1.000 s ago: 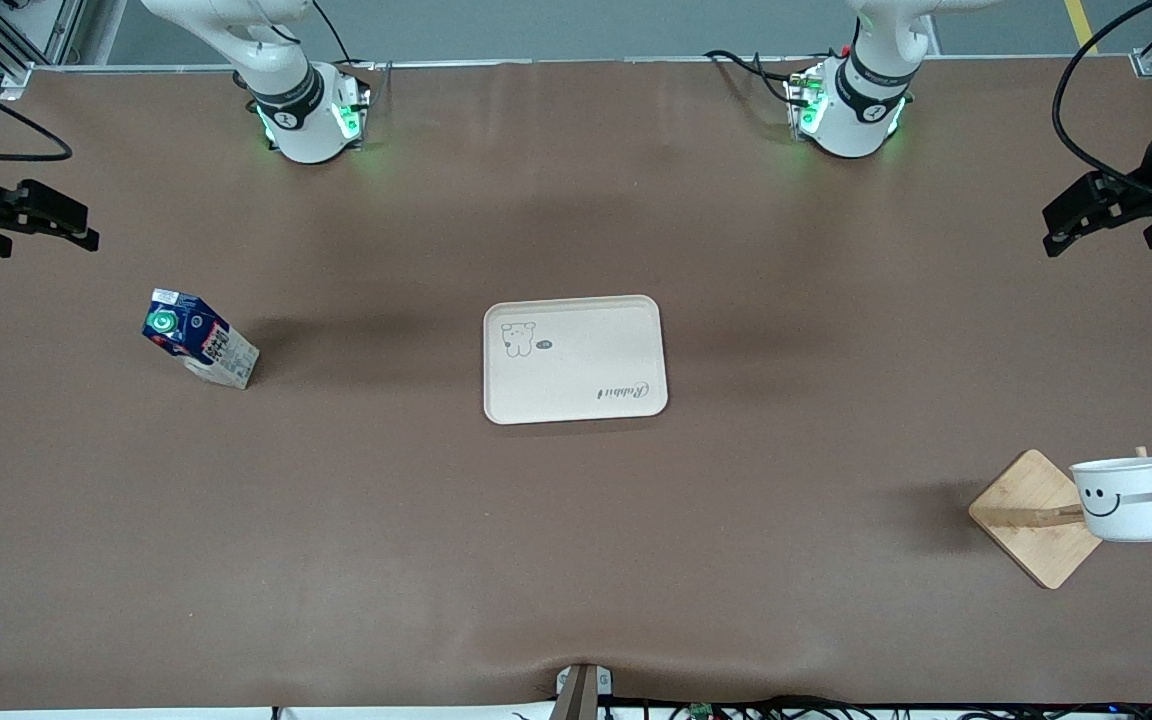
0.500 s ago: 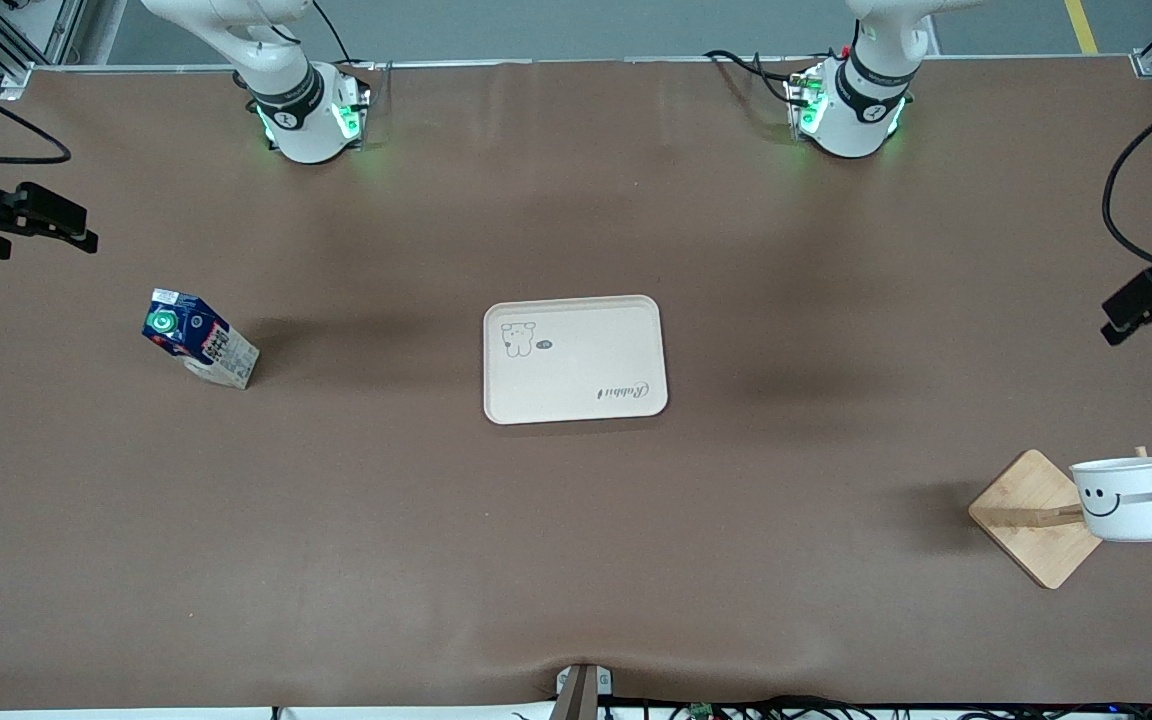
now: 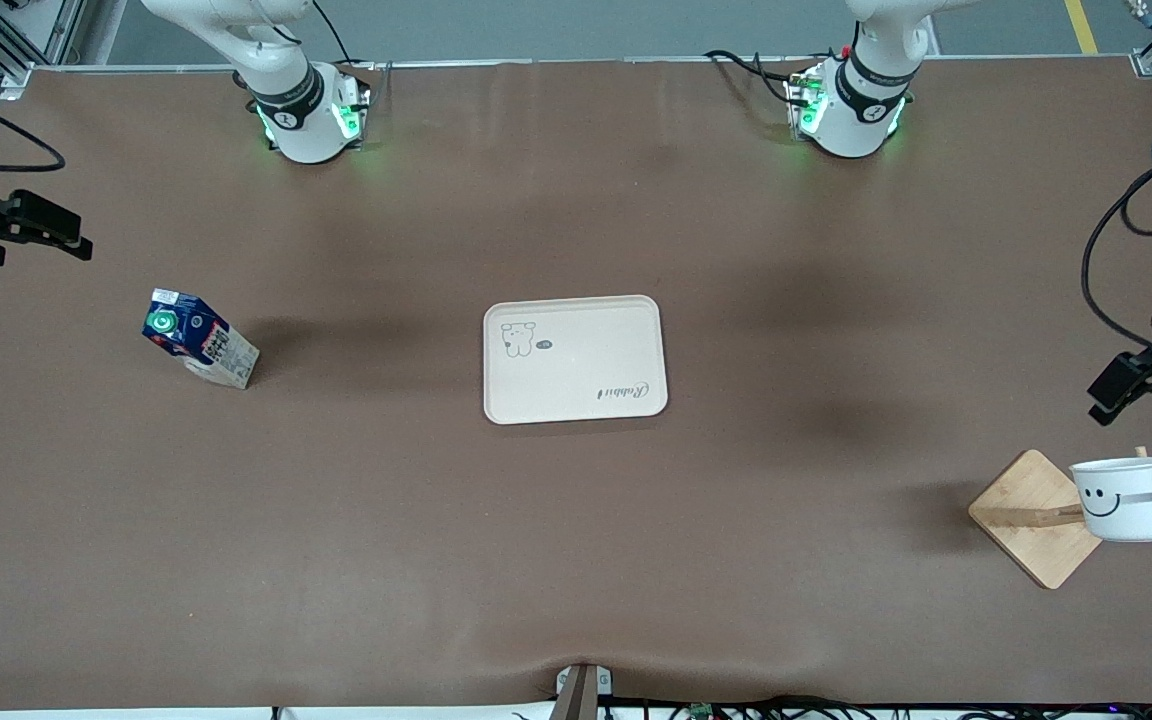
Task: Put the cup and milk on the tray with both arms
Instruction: 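Move the left gripper toward the white mug on the wooden stand, then grasp the white mug's rim with the left gripper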
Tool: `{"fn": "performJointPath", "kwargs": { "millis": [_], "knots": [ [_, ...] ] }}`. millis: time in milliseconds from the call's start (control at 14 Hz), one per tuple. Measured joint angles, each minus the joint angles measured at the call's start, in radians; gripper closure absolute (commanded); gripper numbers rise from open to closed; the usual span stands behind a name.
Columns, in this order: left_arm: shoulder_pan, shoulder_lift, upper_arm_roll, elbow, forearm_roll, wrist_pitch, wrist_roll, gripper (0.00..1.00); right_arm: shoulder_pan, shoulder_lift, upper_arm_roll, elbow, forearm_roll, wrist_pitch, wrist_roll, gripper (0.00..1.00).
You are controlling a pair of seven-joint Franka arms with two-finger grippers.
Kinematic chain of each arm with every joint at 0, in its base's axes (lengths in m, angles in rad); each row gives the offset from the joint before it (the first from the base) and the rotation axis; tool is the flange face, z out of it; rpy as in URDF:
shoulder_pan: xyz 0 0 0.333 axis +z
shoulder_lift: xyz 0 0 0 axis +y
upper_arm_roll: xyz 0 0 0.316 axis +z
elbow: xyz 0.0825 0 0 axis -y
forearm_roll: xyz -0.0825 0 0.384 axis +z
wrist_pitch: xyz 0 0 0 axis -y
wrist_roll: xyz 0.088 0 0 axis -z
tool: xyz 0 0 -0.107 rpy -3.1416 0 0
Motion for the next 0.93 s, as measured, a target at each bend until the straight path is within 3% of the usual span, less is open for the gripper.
{"fn": "performJointPath", "kwargs": {
  "millis": [143, 500, 714, 929],
  "knots": [
    [0.000, 0.051, 0.000, -0.003, 0.000, 0.076, -0.015, 0.07, -0.004, 0.002, -0.001, 0.002, 0.000, -0.024, 0.000, 0.00],
    [0.001, 0.132, 0.000, -0.003, 0.000, 0.198, -0.016, 0.37, -0.006, 0.002, 0.000, 0.011, 0.000, -0.036, 0.000, 0.00],
    [0.002, 0.167, 0.000, -0.003, 0.009, 0.245, -0.016, 0.46, -0.009, 0.002, -0.001, 0.011, 0.000, -0.038, 0.000, 0.00],
    [0.003, 0.189, 0.000, -0.001, 0.063, 0.263, -0.016, 0.66, -0.010, 0.002, -0.001, 0.011, 0.000, -0.042, 0.001, 0.00]
  ]
}}
